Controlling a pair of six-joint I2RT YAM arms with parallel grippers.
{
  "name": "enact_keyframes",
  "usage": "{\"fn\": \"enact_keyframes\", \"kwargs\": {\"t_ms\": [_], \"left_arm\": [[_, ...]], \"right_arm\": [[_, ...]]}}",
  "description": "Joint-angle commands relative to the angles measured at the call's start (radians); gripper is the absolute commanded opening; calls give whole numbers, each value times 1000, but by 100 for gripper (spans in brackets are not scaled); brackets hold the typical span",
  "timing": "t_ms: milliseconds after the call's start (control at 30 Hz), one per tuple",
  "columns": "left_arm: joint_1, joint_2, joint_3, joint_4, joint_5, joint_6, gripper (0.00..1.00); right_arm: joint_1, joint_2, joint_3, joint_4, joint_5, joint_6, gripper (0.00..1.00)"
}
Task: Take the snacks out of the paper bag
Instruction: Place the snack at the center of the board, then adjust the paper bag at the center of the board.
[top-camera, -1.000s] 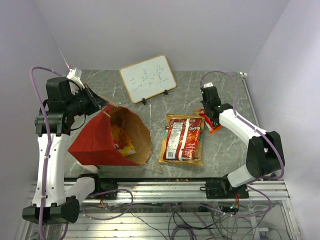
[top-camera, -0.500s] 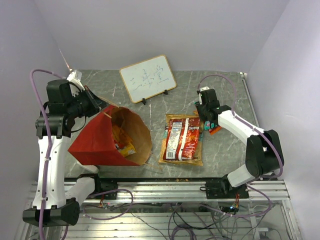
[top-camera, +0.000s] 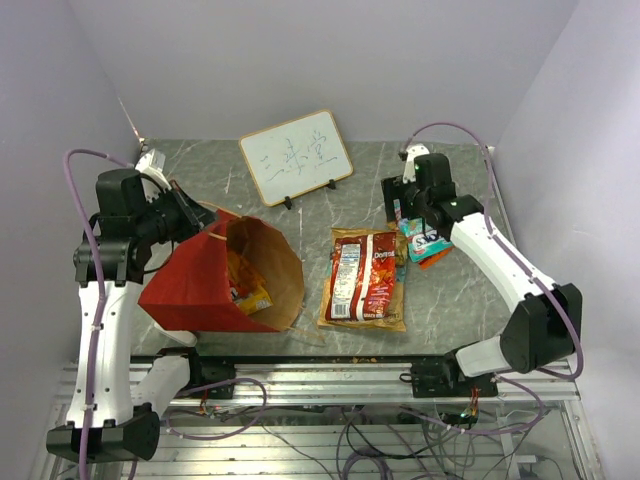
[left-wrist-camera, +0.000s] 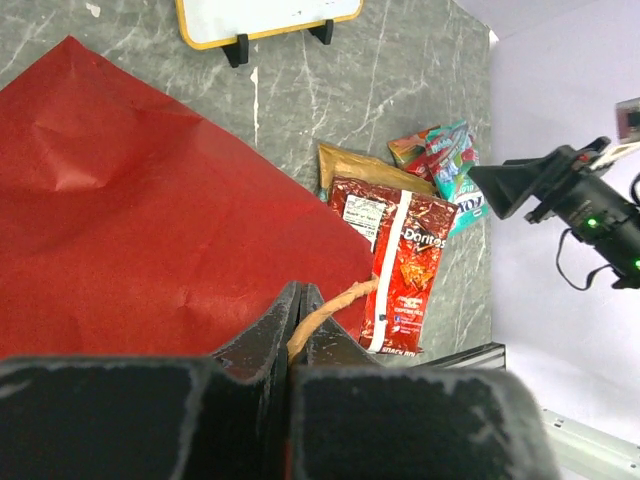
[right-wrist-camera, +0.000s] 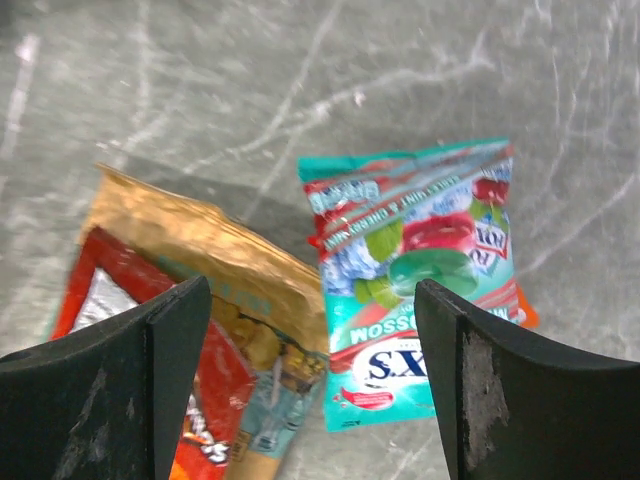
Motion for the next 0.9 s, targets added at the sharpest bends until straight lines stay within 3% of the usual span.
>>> {"fn": "enact_keyframes", "kwargs": {"t_ms": [0,67,233,433,667,867], "left_arm": [[-1,-32,-9,-4,9,-10,7],[-1,-40,-14,-7,10,-12,7],[-1,-61,-18,-27,-2,-13,7],[-1,-91,-25,-58,-17,-17,7],[0,-78,4,-47,-13,-28,7],[-2,-50,35,-32,-6,-23,7]], "right_arm": [[36,-34,50,29,-196,17,83],[100,-29,47,67,-289,-5,83],[409,-21,-4,188,-376,-107,83],[552,21,-71,418,-423,-62,84],[649,137,-1,536,-159,-164,84],[677,251,114,580,-2,-259,65]]}}
